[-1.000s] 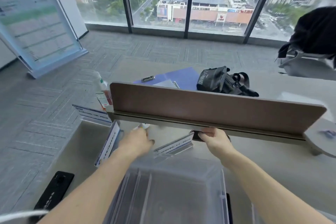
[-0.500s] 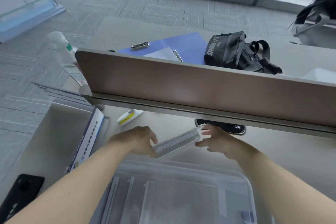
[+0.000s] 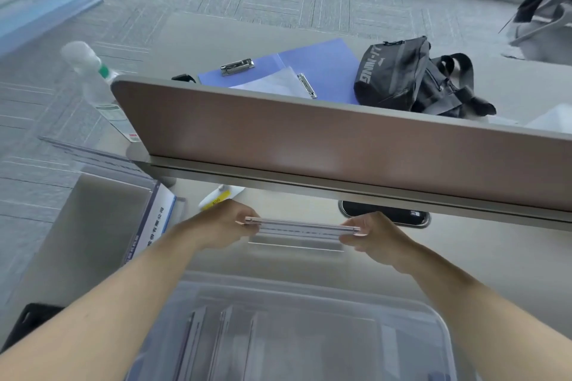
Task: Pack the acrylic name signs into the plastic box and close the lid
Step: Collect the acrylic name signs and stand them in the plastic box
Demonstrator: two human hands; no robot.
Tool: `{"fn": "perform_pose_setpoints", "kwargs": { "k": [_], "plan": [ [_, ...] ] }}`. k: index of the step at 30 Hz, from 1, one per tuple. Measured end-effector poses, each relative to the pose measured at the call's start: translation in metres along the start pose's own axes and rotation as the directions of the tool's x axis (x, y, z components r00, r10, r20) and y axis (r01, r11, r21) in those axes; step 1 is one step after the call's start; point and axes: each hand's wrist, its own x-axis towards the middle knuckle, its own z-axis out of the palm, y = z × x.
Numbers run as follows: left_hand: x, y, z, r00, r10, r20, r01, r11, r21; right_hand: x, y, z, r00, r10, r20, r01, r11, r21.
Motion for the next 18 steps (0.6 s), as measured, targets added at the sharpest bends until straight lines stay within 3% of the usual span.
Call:
{"fn": "perform_pose_setpoints", "kwargs": {
  "k": [3, 7, 15, 18],
  "plan": [
    [-0.001, -0.003, 0.000, 0.998, -0.040, -0.042, 0.031, 0.980, -0.199, -0.004, -0.003, 0.000, 1.000, 0.008, -0.027, -0.005, 0.993, 0.121],
    [-0.019, 0.010, -0.007, 0.995, -0.010, -0.103, -0.037, 0.895, -0.444, -0.029, -0.015, -0.006, 0.998, -0.061, -0.031, 0.068, 0.937, 0.342],
    [-0.104, 0.048, -0.020, 0.957, 0.097, -0.272, -0.253, 0.737, -0.627, -0.116, -0.039, -0.035, 0.967, -0.139, -0.212, 0.234, 0.813, 0.533],
    [-0.151, 0.070, -0.026, 0.926, 0.168, -0.337, -0.358, 0.669, -0.651, -0.160, -0.057, -0.048, 0.933, -0.230, -0.277, 0.350, 0.757, 0.551]
  ]
}}
